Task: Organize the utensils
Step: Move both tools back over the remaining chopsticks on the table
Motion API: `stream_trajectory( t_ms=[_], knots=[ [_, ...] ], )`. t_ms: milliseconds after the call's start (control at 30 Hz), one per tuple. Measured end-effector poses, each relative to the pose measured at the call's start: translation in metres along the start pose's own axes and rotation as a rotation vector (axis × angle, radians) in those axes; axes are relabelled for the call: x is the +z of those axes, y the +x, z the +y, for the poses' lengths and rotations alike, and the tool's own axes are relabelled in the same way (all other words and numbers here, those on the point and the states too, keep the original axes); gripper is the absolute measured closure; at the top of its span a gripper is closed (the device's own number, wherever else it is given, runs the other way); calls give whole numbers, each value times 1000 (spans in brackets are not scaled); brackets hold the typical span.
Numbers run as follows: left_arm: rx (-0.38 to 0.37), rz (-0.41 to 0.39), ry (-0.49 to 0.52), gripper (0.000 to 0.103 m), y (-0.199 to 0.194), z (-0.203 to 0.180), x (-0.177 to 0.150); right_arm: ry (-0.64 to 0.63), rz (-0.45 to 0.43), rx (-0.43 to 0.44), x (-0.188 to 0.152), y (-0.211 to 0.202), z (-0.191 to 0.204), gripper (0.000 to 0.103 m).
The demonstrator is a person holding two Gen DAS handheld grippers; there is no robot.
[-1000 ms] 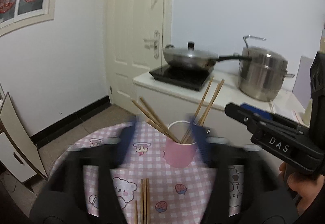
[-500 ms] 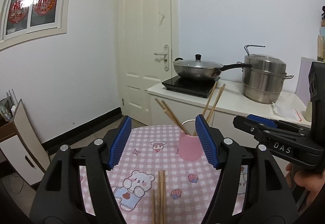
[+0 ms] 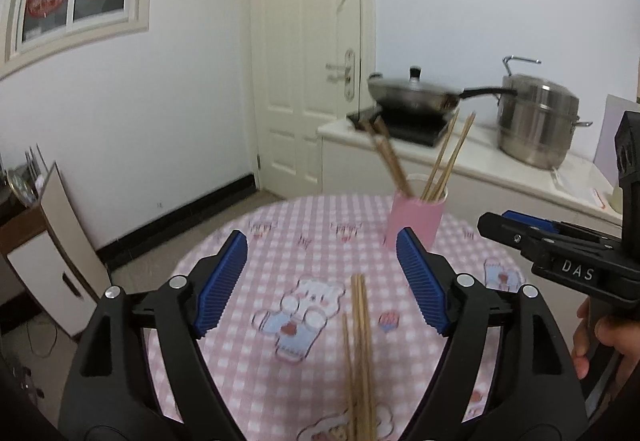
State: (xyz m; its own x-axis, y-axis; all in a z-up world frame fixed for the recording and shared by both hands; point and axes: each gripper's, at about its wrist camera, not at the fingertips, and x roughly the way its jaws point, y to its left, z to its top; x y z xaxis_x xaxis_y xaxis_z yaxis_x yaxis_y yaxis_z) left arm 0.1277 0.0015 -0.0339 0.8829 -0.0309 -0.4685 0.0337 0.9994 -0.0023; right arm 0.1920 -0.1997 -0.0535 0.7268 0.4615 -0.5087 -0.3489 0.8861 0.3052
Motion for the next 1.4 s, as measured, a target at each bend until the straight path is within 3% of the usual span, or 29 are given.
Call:
stream_trajectory(
  t_ms=[200, 500, 833, 1400],
  knots=[
    [-34, 139, -55, 25, 19, 31, -30, -28, 81, -11, -24, 28, 17, 57],
    [-83, 291, -151, 25, 50, 54, -77, -70, 293, -138, -58, 85, 32, 53],
    [-97, 342, -145, 25, 62, 55, -96, -140, 373, -255, -79, 120, 38, 53],
    [-91, 396, -135, 25, 81, 57, -107, -187, 379, -287, -79, 134, 44, 50]
  ],
)
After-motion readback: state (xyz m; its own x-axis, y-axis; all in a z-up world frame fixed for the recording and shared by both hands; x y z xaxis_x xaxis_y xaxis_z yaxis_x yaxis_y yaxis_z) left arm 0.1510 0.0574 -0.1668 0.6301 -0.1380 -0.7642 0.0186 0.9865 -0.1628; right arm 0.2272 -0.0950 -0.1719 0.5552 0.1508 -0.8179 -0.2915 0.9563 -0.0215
